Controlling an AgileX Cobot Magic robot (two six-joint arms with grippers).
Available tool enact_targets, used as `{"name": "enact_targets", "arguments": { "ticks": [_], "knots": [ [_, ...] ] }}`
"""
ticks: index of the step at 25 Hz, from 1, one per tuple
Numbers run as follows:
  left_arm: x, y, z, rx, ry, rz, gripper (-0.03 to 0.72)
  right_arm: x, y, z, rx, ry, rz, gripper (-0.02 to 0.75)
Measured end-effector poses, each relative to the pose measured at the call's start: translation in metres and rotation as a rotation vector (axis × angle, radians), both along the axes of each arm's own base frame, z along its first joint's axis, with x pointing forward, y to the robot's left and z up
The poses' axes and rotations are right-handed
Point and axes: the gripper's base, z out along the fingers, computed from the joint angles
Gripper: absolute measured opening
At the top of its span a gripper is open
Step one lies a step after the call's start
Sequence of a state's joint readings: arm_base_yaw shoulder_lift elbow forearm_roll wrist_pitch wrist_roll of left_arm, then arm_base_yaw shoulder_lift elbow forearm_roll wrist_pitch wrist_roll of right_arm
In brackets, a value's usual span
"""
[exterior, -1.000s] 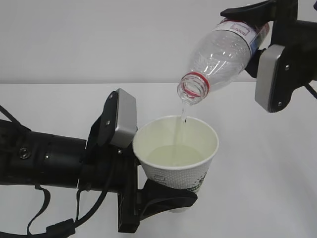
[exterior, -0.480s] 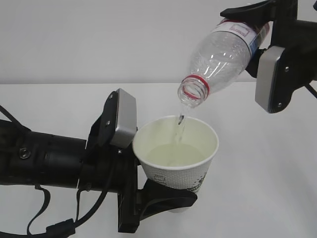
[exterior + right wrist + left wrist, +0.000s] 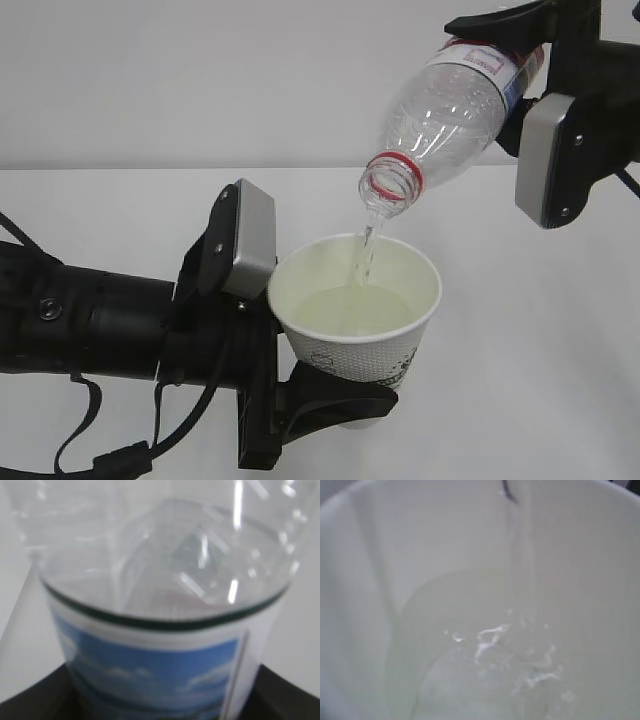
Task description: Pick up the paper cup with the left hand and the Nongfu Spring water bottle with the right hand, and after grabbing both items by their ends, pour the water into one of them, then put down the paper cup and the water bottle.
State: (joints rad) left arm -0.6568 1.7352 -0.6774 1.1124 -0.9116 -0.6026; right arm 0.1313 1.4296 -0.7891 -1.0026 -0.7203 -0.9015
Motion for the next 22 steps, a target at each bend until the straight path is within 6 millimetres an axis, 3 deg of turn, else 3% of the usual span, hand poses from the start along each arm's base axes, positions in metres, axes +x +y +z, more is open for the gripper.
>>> {"name": "enact_targets", "arguments": {
  "ticks": [13, 22],
  "knots": [
    [0.0004, 0.0003, -0.0007, 0.008, -0.001, 0.005, 0.522, 0.0, 0.0, 0.0, 0.006, 0.005, -0.001, 0.477],
    [0.0005, 0.0003, -0.0008, 0.009, -0.001, 0.005, 0.519, -0.0014, 0.0021, 0.0031, 0.125, 0.073, 0.018, 0.476]
  ]
}}
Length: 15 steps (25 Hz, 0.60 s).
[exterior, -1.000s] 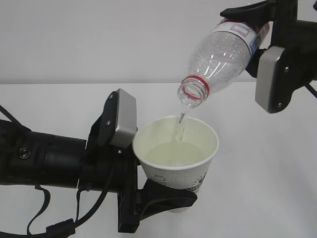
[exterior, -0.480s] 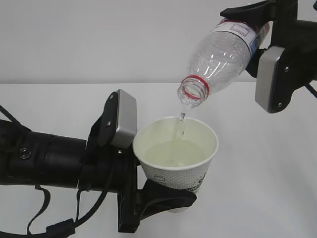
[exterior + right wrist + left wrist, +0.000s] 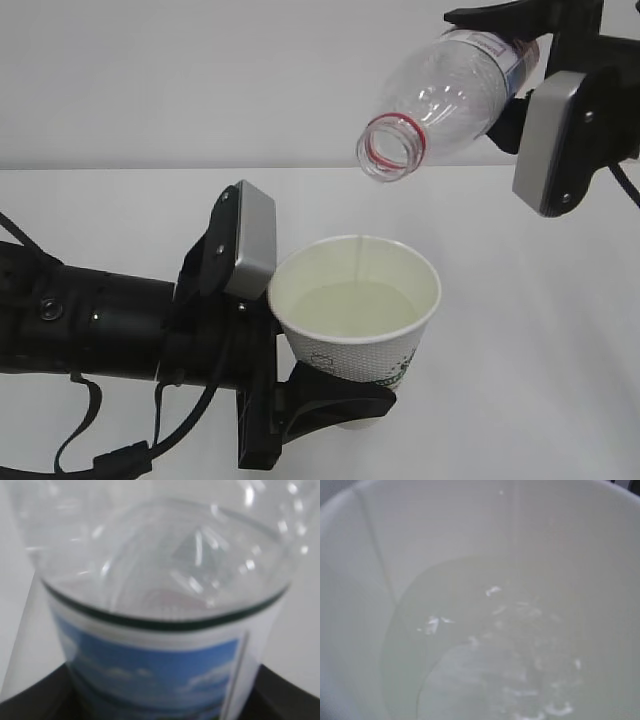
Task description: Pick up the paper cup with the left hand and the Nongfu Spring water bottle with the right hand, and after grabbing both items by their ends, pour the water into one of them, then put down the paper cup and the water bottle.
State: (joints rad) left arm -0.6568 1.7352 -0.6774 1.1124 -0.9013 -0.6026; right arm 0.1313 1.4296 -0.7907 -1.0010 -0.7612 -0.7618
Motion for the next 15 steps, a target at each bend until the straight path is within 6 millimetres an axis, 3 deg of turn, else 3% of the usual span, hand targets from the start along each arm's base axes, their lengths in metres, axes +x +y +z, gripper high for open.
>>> {"name": "enact_targets", "arguments": {
  "ticks": [15],
  "knots": [
    [-0.0001, 0.0, -0.0001, 0.001, -0.001, -0.001, 0.519, -0.0001, 0.0001, 0.0003, 0.217, 0.198, -0.016, 0.476]
  ]
}}
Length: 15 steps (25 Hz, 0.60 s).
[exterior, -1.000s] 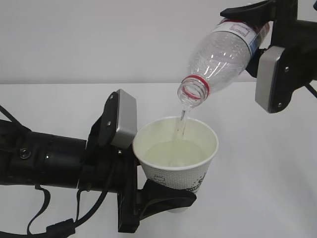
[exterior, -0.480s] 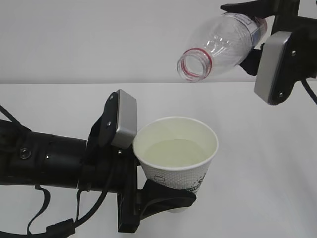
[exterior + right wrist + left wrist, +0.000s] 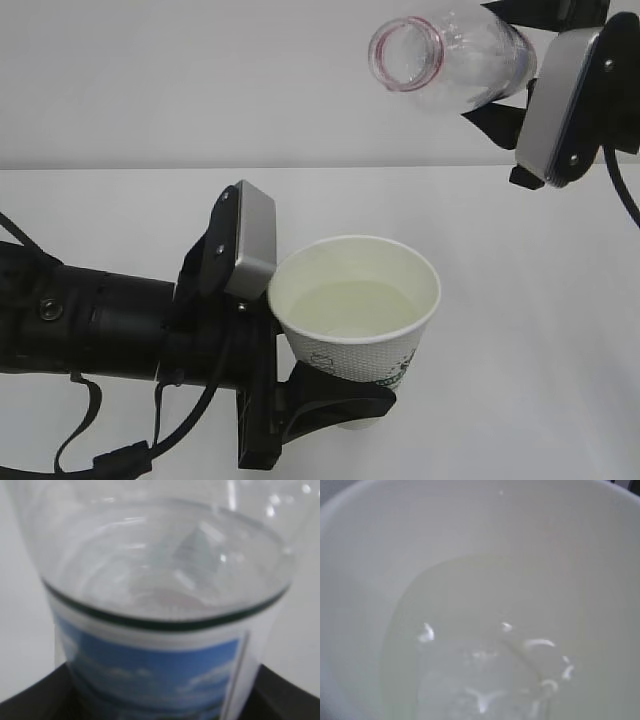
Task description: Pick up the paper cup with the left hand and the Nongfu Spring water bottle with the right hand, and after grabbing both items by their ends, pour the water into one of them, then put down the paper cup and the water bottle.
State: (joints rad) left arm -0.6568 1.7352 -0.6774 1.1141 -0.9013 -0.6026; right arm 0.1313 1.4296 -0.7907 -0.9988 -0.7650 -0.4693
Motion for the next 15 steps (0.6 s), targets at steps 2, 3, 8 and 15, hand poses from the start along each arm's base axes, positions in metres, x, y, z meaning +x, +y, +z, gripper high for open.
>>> {"name": "enact_targets", "arguments": {
  "ticks": [2, 3, 8, 15],
  "knots": [
    [0.0, 0.0, 0.0, 0.0, 0.0, 0.0, 0.519, 0.0, 0.0, 0.0, 0.039, 0.037, -0.003, 0.476],
    [0.0, 0.0, 0.0, 0.0, 0.0, 0.0, 0.519, 0.0, 0.0, 0.0, 0.062, 0.058, -0.005, 0.476],
    [0.0, 0.0, 0.0, 0.0, 0.0, 0.0, 0.519, 0.0005, -0.0006, -0.0007, 0.135, 0.136, -0.021, 0.476],
    [0.0001, 0.0, -0.0001, 0.001, 0.0, 0.001, 0.518, 0.0018, -0.0023, -0.0025, 0.228, 0.245, -0.056, 0.476]
  ]
}}
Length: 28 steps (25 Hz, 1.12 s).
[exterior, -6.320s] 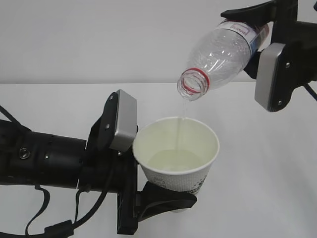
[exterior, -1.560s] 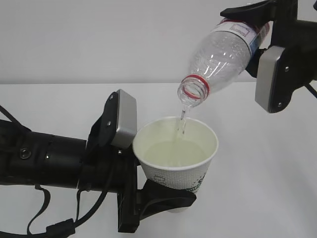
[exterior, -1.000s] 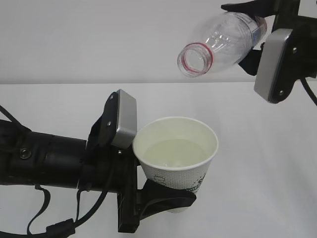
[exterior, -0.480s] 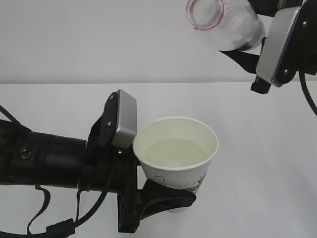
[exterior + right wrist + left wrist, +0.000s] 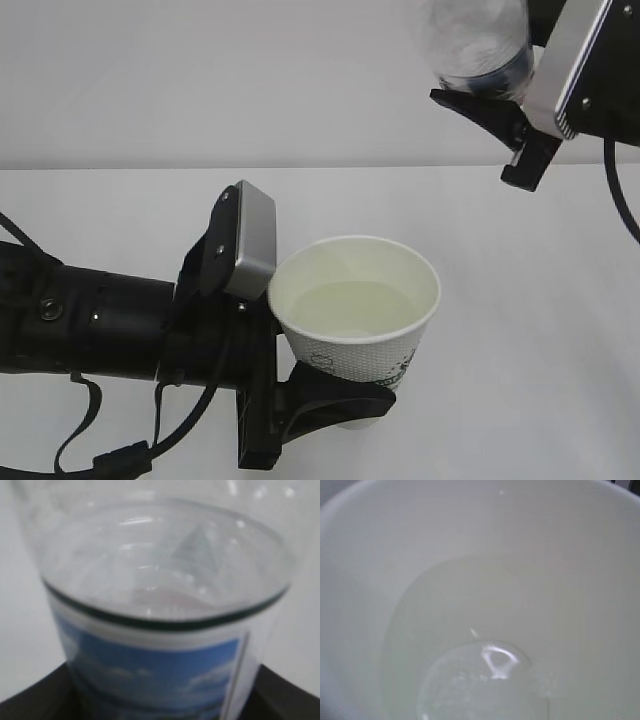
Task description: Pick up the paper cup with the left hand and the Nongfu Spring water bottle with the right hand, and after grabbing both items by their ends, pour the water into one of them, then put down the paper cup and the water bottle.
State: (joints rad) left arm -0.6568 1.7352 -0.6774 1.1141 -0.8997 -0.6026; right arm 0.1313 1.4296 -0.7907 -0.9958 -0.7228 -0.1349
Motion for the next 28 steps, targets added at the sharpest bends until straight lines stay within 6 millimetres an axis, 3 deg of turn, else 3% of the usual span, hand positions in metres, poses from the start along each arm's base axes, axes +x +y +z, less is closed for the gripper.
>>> {"name": "enact_targets", "arguments": {
  "ticks": [10, 17, 28],
  "knots": [
    [0.0, 0.0, 0.0, 0.004, 0.0, 0.002, 0.517, 0.001, -0.001, -0.001, 0.097, 0.096, -0.025, 0.476],
    [0.0, 0.0, 0.0, 0.004, 0.0, 0.002, 0.517, 0.005, -0.008, -0.008, 0.152, 0.223, -0.138, 0.476],
    [0.0, 0.0, 0.0, 0.004, 0.0, 0.002, 0.517, -0.011, -0.019, -0.047, 0.346, 0.415, -0.286, 0.476]
  ]
}}
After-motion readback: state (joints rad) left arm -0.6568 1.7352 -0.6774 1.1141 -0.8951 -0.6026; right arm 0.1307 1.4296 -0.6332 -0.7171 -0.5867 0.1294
